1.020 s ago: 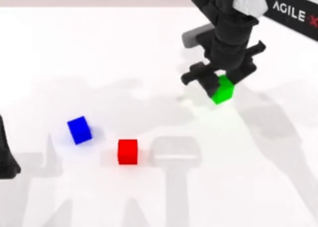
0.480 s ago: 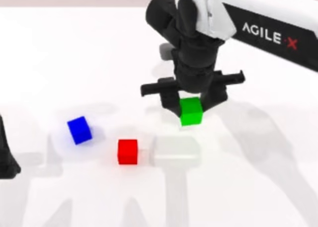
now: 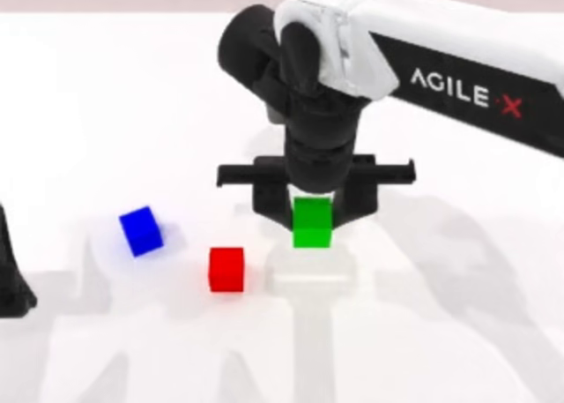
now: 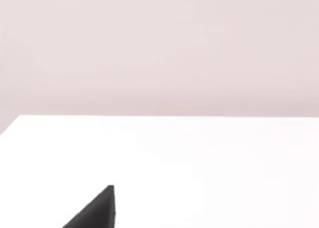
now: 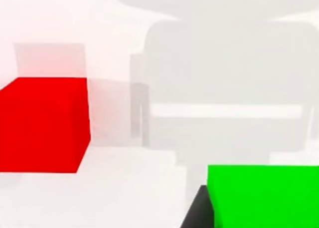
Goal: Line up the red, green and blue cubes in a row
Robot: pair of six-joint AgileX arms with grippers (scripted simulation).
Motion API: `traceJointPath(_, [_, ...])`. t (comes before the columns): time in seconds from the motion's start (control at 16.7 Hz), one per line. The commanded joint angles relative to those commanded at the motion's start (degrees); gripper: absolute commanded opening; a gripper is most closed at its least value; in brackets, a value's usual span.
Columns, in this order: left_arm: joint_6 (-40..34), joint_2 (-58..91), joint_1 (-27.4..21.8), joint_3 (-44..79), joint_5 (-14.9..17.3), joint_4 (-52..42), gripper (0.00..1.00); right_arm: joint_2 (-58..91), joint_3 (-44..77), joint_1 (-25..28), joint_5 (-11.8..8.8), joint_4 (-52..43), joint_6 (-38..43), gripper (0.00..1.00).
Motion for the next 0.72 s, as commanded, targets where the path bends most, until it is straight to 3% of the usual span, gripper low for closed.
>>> traceJointPath(0.24, [0.0, 0.0, 0.0, 0.0, 0.0, 0.0, 1.0, 0.37, -0.52, -0.26, -0.13, 0.98, 0.02, 0.0])
traceJointPath(0.72, [0.0, 0.0, 0.0, 0.0, 0.0, 0.0, 1.0, 2.98, -10.87, 0.21, 0.03, 13.88, 0.25, 0.0])
